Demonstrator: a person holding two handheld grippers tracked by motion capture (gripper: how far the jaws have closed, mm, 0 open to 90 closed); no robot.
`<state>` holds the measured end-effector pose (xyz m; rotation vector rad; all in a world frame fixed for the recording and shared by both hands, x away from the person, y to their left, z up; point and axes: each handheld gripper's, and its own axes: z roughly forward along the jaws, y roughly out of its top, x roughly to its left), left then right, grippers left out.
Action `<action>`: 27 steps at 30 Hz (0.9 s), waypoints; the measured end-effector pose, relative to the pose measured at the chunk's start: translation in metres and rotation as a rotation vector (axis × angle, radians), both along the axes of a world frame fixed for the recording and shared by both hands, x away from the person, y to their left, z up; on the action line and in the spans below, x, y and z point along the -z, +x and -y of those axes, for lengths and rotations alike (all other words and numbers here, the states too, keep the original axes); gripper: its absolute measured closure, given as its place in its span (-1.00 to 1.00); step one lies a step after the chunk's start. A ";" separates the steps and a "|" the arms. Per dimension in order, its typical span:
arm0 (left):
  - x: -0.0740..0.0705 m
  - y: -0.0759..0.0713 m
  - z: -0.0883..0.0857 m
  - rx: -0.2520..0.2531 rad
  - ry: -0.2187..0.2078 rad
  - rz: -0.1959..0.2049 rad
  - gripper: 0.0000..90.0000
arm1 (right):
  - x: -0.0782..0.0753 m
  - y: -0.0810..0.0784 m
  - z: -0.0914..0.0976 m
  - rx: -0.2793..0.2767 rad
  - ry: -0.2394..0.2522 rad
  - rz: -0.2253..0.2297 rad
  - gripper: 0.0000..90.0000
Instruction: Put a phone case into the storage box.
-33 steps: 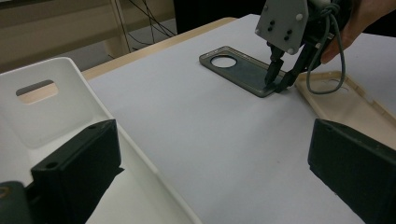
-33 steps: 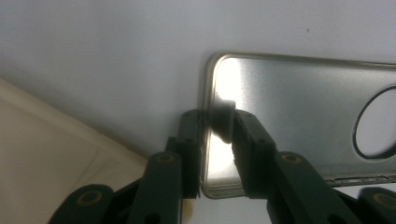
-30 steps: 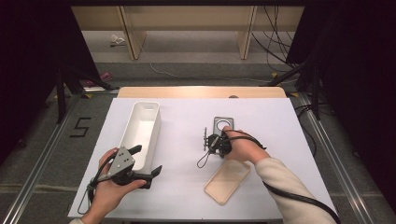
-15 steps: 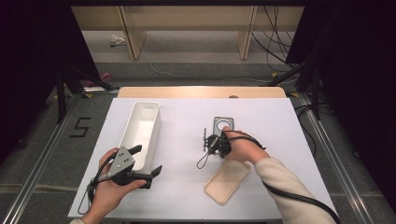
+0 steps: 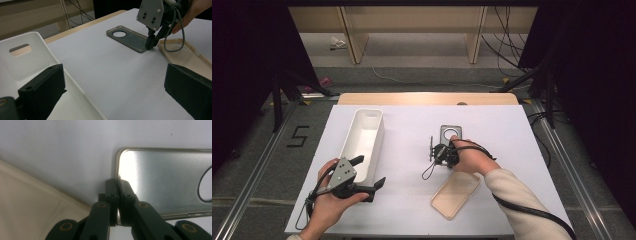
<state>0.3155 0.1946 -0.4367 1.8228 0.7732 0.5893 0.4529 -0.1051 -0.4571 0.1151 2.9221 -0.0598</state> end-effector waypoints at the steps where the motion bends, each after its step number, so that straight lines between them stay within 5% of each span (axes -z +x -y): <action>1: 0.000 0.000 0.000 0.000 0.000 0.000 -0.94 | 0.000 0.000 0.000 -0.003 0.001 0.002 0.95; 14: 0.000 0.000 0.000 0.002 -0.008 -0.001 -0.92 | -0.003 -0.005 0.005 -0.002 0.041 0.026 0.97; 27: 0.000 0.000 0.000 -0.001 -0.011 0.000 -0.90 | -0.028 -0.012 0.018 0.004 0.167 0.105 0.97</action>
